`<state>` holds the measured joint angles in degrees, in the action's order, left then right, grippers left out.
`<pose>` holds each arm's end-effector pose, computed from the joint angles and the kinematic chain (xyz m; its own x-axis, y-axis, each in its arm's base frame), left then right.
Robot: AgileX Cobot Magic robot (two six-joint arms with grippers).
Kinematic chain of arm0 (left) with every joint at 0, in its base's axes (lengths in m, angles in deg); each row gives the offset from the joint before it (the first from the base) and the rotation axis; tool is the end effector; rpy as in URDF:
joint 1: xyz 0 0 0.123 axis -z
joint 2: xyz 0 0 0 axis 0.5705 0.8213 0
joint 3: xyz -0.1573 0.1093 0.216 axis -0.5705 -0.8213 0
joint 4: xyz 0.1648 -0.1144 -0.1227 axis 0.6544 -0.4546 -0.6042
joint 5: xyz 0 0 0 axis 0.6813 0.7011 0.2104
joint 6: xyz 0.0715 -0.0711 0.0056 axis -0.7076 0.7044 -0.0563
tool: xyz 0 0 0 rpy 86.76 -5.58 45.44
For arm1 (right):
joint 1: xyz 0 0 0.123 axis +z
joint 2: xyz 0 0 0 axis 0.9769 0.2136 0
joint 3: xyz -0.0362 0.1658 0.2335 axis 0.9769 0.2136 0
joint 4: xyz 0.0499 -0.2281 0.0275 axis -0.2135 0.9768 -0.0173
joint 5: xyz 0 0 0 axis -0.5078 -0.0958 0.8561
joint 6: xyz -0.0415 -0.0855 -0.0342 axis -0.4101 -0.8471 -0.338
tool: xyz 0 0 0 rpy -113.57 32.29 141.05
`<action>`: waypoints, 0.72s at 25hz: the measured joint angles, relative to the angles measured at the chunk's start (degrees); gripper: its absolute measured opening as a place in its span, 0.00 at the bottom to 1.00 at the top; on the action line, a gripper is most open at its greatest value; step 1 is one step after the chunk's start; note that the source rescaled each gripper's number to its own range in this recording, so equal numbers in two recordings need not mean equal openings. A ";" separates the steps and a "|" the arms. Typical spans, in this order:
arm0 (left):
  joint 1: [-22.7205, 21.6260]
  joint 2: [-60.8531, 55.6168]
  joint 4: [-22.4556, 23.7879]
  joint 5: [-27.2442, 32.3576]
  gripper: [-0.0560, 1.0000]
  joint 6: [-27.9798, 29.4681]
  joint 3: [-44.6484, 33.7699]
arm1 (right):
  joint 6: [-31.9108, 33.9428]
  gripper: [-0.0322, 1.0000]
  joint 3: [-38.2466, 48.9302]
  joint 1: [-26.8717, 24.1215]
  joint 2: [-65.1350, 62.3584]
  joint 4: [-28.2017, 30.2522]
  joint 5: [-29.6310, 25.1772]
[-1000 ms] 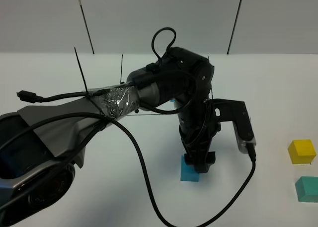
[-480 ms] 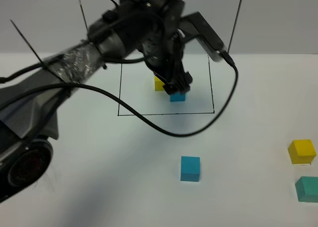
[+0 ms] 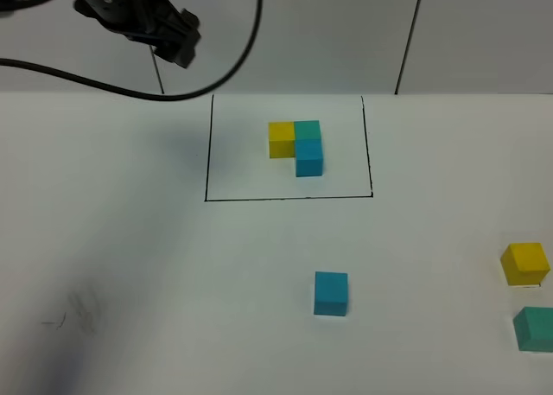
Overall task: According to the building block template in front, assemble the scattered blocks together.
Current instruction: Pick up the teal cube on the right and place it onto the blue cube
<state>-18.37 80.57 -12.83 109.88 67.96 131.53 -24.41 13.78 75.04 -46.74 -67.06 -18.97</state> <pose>0.4441 -0.1265 0.3436 -0.6768 0.4931 -0.5466 0.4699 0.8609 0.1949 -0.0160 0.0135 0.2631 -0.4425 -0.1603 -0.8823 -0.1482 0.9834 -0.1044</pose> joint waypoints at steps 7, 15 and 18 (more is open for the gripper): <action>-7.67 -12.30 0.05 0.04 0.95 -0.01 -5.74 | 0.00 0.59 0.00 0.00 0.00 0.00 0.00; -15.39 -37.02 8.09 0.00 0.93 -0.26 -34.21 | 0.00 0.59 0.00 0.00 0.00 0.00 0.00; -18.55 -49.51 8.23 -3.35 0.92 -0.16 -46.08 | 0.00 0.59 0.00 0.00 0.00 0.00 0.00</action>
<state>-36.92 31.05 -4.59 106.54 67.80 85.44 -24.41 13.78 75.04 -46.74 -67.06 -18.97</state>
